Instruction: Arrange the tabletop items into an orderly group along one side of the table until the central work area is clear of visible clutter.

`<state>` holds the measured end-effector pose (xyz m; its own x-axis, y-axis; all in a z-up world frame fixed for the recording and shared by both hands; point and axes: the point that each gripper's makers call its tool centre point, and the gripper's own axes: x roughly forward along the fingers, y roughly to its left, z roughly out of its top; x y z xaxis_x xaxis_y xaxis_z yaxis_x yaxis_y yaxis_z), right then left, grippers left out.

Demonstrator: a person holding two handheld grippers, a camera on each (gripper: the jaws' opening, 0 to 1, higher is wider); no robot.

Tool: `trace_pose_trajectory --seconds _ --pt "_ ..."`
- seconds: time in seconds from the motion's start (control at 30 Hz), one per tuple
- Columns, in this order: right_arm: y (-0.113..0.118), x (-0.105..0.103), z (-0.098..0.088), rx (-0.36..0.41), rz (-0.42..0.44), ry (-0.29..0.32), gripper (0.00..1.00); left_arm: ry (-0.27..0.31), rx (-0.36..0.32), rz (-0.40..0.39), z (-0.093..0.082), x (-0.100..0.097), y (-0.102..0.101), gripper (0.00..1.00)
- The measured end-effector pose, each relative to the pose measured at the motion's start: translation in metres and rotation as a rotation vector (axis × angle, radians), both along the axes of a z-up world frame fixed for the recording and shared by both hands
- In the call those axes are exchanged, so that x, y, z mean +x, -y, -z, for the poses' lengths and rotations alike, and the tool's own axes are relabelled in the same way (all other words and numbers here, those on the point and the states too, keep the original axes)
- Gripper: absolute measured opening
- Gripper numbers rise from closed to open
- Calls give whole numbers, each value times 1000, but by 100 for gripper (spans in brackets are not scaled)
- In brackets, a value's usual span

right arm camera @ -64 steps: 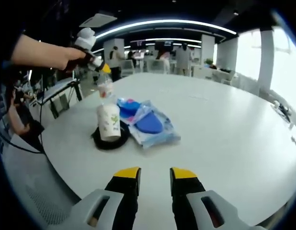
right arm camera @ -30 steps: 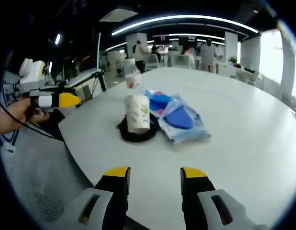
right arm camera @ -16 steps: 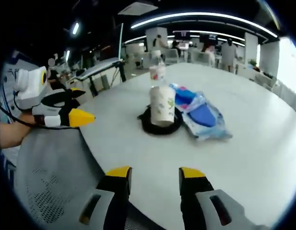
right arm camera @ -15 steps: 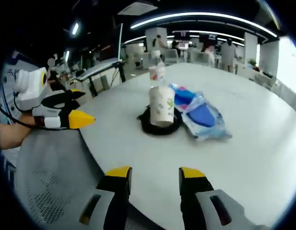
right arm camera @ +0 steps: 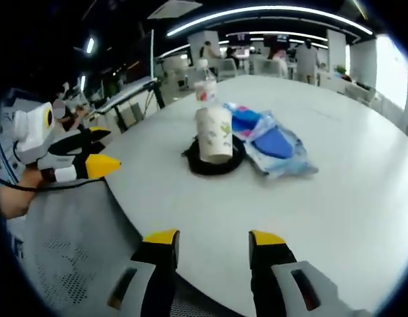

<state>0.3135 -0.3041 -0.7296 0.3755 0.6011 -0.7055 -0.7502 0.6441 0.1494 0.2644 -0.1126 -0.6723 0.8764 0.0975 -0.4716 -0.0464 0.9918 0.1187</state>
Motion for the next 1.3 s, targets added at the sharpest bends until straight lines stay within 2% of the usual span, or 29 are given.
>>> trace_pose_trajectory --seconds 0.1,0.27,0.4,0.5,0.57,0.63,0.7,0.77,0.8,0.87,0.9,0.97,1.03,1.07,1.13,1.2,1.3 --pt "2 -1 2 4 10 -26 40 10 -6 5 -2 1 0 74" --pt "4 -2 2 7 30 -36 39 -1 -16 18 1 0 2 70" --pt "3 -4 0 17 7 -30 39 40 -16 27 -7 1 4 72" --pt "3 -1 -2 20 9 -21 39 3 6 12 1 1 0 74" --pt "0 1 -5 55 17 -36 39 5 5 6 0 1 -2 75" --pt "-5 2 -11 119 -12 -39 41 19 4 3 -2 2 -3 77" --pt "-4 5 -13 181 -39 -68 44 12 4 3 -2 2 -3 78" --pt "6 12 -15 176 -89 -52 45 19 -6 -16 -6 2 -5 77" --pt "12 17 -17 180 -85 -58 47 26 -9 -30 -9 1 -6 77" --pt "25 27 -31 238 -71 -85 50 51 -47 -86 -19 2 -7 80" --pt "32 33 -41 276 -79 -73 51 69 -68 -83 -25 6 -3 83" --pt "50 42 -49 291 -111 -53 51 73 -66 -74 -32 12 6 90" --pt "66 51 -53 291 -119 -45 51 68 -74 -78 -35 21 17 89" --pt "73 55 -54 294 -117 -45 51 74 -109 -98 -37 28 26 87" --pt "90 65 -54 312 -86 -56 50 80 -168 -129 -39 40 40 85" --pt "104 74 -53 344 -34 -88 49 91 -185 -124 -40 54 53 82" --pt "116 87 -48 358 25 -125 48 56 -245 -104 -35 71 70 79"
